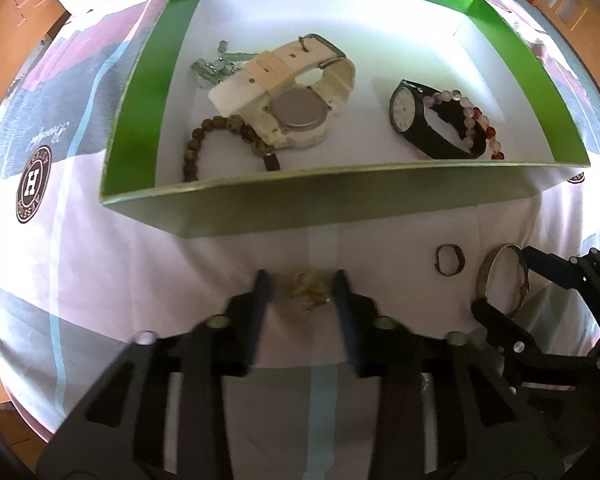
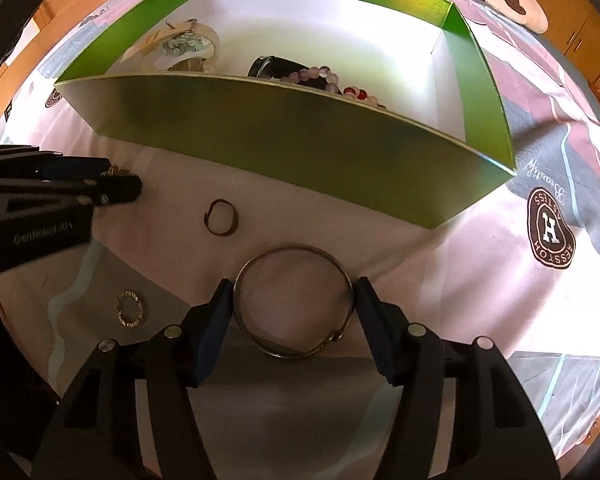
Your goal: Organize jewelry
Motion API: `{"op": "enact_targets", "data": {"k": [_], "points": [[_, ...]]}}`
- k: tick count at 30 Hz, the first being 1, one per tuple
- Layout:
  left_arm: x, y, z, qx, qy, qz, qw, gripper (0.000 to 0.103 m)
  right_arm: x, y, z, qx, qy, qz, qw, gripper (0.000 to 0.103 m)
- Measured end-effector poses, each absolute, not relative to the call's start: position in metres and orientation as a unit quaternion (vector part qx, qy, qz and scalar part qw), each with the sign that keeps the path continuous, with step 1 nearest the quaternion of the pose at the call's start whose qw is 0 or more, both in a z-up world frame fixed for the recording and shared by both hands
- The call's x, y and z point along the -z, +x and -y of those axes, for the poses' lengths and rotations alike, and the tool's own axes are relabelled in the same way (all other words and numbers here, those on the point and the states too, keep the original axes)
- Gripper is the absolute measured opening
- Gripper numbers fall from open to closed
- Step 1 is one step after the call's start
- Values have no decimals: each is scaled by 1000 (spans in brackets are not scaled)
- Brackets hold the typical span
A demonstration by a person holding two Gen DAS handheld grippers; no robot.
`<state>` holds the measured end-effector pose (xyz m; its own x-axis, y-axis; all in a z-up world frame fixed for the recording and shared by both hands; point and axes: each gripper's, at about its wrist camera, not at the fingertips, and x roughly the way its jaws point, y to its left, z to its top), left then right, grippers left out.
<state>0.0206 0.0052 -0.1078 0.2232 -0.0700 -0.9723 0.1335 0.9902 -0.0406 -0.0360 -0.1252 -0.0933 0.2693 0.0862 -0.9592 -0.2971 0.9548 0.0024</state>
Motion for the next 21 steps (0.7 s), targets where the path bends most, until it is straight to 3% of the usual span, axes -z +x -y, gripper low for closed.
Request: {"op": "enact_targets", "data": {"k": [11,21], "points": [[80,15,-8,78,34,-597,798,21,92,-40,120,-130,-87,-575,803,62],[90,8,-4,71,46,-602,794,21,94,-36,130,-115,-86,-578,803,62]]}}
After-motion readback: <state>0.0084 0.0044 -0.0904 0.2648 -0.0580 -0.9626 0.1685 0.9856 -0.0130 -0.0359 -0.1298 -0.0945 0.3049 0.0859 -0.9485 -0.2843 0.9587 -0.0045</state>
